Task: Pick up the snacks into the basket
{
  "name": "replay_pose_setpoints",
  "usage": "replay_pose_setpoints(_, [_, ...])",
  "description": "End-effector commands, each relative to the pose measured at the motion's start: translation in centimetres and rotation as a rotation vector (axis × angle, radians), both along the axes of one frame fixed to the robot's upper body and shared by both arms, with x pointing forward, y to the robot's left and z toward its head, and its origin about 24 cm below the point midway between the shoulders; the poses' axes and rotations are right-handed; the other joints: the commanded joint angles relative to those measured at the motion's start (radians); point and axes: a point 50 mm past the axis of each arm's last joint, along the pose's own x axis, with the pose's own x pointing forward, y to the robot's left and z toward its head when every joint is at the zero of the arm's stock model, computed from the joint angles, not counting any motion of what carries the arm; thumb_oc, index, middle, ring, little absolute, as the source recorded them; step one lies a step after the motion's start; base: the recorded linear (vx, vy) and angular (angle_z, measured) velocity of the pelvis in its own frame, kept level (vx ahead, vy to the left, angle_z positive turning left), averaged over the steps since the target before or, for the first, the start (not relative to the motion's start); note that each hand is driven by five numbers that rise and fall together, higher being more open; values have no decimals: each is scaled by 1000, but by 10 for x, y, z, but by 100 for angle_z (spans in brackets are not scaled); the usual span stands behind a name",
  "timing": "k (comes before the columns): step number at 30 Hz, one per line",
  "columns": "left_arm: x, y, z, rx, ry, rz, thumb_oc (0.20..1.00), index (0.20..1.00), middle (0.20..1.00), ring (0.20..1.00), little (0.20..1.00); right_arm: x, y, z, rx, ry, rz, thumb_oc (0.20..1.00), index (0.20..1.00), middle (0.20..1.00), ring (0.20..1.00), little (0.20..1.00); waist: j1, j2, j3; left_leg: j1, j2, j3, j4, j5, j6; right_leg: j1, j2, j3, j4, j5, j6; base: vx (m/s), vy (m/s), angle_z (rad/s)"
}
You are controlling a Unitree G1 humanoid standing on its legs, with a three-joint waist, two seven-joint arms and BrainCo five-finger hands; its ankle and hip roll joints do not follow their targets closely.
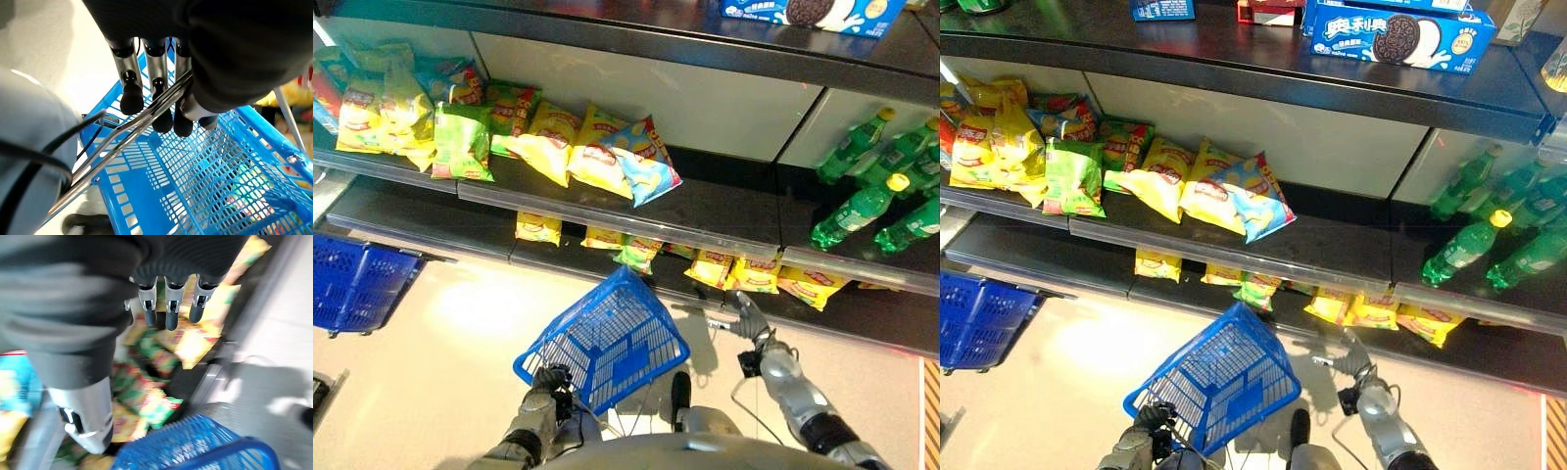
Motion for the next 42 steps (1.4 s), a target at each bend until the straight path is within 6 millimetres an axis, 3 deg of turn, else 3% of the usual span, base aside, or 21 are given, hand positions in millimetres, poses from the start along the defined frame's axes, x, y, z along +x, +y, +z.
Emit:
replay_pose_setpoints(1, [-16,22,-3,52,58,21,200,200,200,200,200,21,-6,41,30,-189,33,1000,1000,1000,1000,1000,15,-7,28,-133,-73,-158,38,18,35,-15,-23,20,27,-42,59,112,105,42])
replay_pose_setpoints(3, [-21,23,-6,84,101,-24,200,200,200,200,200,18,-11,48,20,-215,43,1000,1000,1000,1000,1000,8,4,12,-152,-19,-81,-33,83,22,-9,-35,4,26,-45,69,101,101,23])
replay_pose_setpoints(6, [-17,26,-4,162,121,-123,200,200,200,200,200,18,-13,65,5,-286,58,1000,1000,1000,1000,1000,0,21,1,-139,-4,-48,-91,120,17,-2,-39,-8,34,-58,73,64,90,11])
replay_pose_setpoints(9, [-27,23,-8,197,170,-198,200,200,200,200,200,18,-10,75,21,-330,84,1000,1000,1000,1000,1000,-10,44,-26,-103,1,-18,-110,104,5,13,-54,-15,22,-55,85,64,146,-19])
replay_pose_setpoints(12, [-26,25,-8,222,178,-234,200,200,200,200,200,23,-5,89,26,-385,120,1000,1000,1000,1000,1000,-13,44,-32,-94,-5,-4,-110,93,7,15,-67,-9,20,-52,91,37,102,0])
replay_pose_setpoints(14, [-25,27,-7,291,201,-358,200,200,200,200,200,34,2,115,15,-483,177,1000,1000,1000,1000,1000,-9,37,-33,-80,-17,11,-110,78,11,18,-86,-4,14,-40,102,40,109,0])
replay_pose_setpoints(15, [-25,27,-7,291,201,-359,200,200,200,200,200,34,2,115,15,-483,177,1000,1000,1000,1000,1000,-8,37,-33,-79,-17,12,-110,77,11,19,-86,-3,14,-40,102,61,115,-1])
replay_pose_setpoints(16, [-26,31,-6,320,213,-379,200,200,200,200,200,41,5,136,-7,-562,213,1000,1000,1000,1000,1000,-3,28,-33,-72,-22,19,-110,70,15,22,-97,2,10,-35,110,42,76,-8])
replay_pose_setpoints(20, [-23,38,-4,359,221,-369,200,200,200,200,200,57,10,174,-26,-704,230,1000,1000,1000,1000,1000,10,10,-27,-77,-29,28,-110,60,22,8,-111,9,10,-21,121,16,59,-7])
replay_pose_setpoints(27, [-10,46,3,410,188,-368,200,200,200,200,200,79,11,213,-49,-806,222,1000,1000,1000,1000,1000,34,-18,-5,-102,-31,26,-110,67,23,-22,-115,8,10,-4,128,-22,4,0])
replay_pose_setpoints(29, [-2,49,8,440,167,-389,200,200,200,200,200,93,16,235,-86,-849,249,1000,1000,1000,1000,1000,45,-31,9,-117,-31,22,-110,74,22,-34,-115,4,10,4,130,-44,0,-2])
replay_pose_setpoints(33, [3,51,10,454,160,-390,200,200,200,200,200,111,23,246,-107,-834,266,1000,1000,1000,1000,1000,56,-47,21,-134,-27,21,-110,81,20,-49,-115,3,10,14,132,-59,-5,-3])
replay_pose_setpoints(36, [17,54,17,485,123,-406,200,200,200,200,200,140,20,259,-155,-785,221,1000,1000,1000,1000,1000,76,-68,43,-169,-25,14,-110,94,17,-83,-111,-3,10,32,135,-92,-1,-3])
replay_pose_setpoints(42, [46,68,38,576,33,-411,200,200,200,200,200,175,-15,274,-339,-659,14,1000,1000,1000,1000,1000,113,-73,95,-234,-37,-7,-110,117,19,-137,-111,-15,10,56,139,-75,40,5])
